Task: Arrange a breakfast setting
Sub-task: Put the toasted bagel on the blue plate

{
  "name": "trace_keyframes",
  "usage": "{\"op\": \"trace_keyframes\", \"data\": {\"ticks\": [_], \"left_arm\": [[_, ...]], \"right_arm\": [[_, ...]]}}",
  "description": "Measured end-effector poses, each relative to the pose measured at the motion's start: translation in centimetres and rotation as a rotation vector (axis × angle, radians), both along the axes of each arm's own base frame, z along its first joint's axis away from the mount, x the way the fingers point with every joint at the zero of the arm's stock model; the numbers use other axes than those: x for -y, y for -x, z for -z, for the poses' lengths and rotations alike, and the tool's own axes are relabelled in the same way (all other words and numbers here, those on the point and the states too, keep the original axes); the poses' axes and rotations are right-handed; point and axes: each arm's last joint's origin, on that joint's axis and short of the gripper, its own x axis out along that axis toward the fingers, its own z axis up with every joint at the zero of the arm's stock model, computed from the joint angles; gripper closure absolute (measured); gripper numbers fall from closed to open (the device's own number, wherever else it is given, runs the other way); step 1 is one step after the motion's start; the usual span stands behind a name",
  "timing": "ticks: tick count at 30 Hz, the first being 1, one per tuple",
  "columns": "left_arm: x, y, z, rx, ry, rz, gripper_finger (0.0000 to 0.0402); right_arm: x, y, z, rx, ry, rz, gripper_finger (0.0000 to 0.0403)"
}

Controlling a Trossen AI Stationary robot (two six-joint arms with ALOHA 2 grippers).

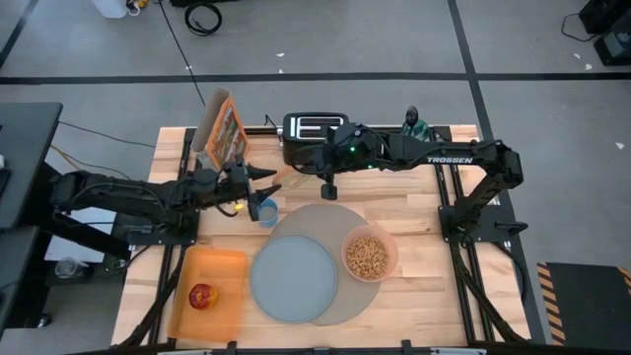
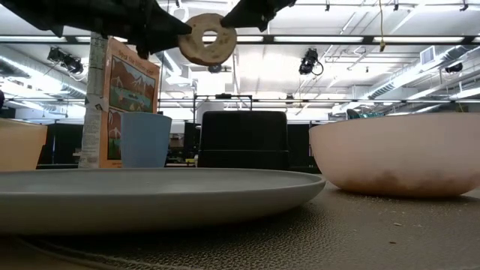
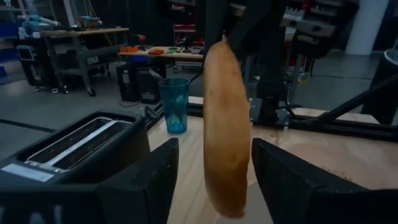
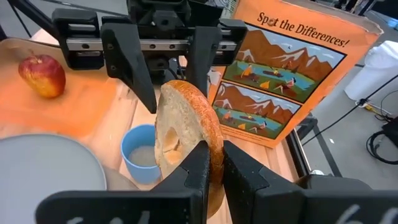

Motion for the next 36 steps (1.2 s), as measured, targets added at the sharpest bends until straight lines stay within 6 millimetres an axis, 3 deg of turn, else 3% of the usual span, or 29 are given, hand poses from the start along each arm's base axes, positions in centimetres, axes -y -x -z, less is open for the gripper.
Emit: {"op": "trace_keyframes", "data": {"ticks": [18, 26, 30, 36], "left_arm": [[0.00, 0.02, 0.13, -0.022, -0.024, -0.002, 0.0332], [0.00, 0.02, 0.12, -0.023, -0.025, -0.002, 0.0346], [0.00, 0.02, 0.12, -0.022, -0.024, 0.000, 0.0347], [0.02, 0.02, 0.15, -0.024, -0.024, 0.004, 0.0348]], "right_arm": [[0.03, -0.10, -0.20, 0.024, -0.007, 0.005, 0.0360], [0.03, -0.11, -0.22, 0.028, -0.015, 0.008, 0.0355], [0.03, -0.13, -0.26, 0.033, -0.031, 0.014, 0.0330], [-0.08, -0.14, -0.28, 0.039, -0.069, -0.008, 0.0260]]}}
